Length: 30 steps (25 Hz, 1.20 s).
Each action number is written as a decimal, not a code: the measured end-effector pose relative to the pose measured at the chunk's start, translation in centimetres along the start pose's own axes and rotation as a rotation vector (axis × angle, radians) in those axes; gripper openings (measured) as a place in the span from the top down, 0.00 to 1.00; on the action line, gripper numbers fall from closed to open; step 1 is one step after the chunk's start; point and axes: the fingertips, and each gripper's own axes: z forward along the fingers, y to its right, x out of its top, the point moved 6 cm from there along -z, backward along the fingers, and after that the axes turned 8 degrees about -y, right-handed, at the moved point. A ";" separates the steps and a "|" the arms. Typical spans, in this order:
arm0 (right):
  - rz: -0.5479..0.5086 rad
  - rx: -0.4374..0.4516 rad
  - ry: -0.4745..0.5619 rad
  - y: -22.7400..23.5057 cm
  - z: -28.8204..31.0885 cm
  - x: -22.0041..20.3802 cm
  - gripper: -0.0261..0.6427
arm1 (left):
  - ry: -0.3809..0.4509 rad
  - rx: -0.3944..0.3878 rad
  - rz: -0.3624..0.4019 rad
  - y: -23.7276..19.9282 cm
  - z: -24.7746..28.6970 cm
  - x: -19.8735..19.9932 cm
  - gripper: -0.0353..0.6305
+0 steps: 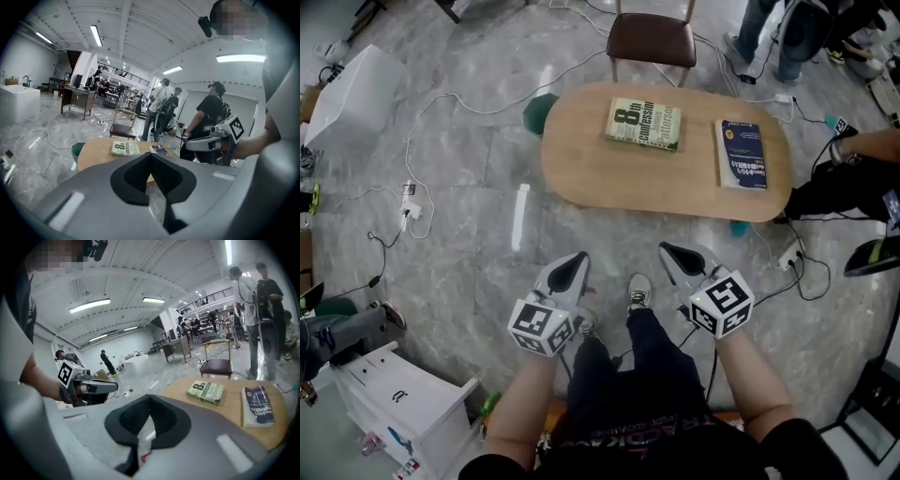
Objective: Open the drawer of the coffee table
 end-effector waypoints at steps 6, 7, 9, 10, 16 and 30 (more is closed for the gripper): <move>-0.004 -0.065 0.026 0.7 2.5 -2.4 0.96 | -0.039 -0.033 0.059 -1.8 2.4 -1.9 0.94; -0.004 -0.082 0.033 0.8 3.0 -3.0 0.96 | -0.040 -0.043 0.068 -2.1 2.7 -2.5 0.94; -0.003 -0.119 0.049 0.9 3.9 -4.1 0.96 | -0.041 -0.067 0.077 -3.0 3.3 -3.8 0.94; 0.000 -0.139 0.056 0.8 4.3 -4.8 0.96 | -0.045 -0.079 0.081 -3.4 3.5 -4.5 0.94; 0.037 -0.244 0.089 0.4 6.3 -9.4 0.96 | -0.063 -0.138 0.128 -6.5 4.6 -8.9 0.94; 0.027 -0.305 0.082 7.9 16.2 -20.2 0.96 | -0.028 -0.111 0.134 -15.6 14.1 -20.4 0.94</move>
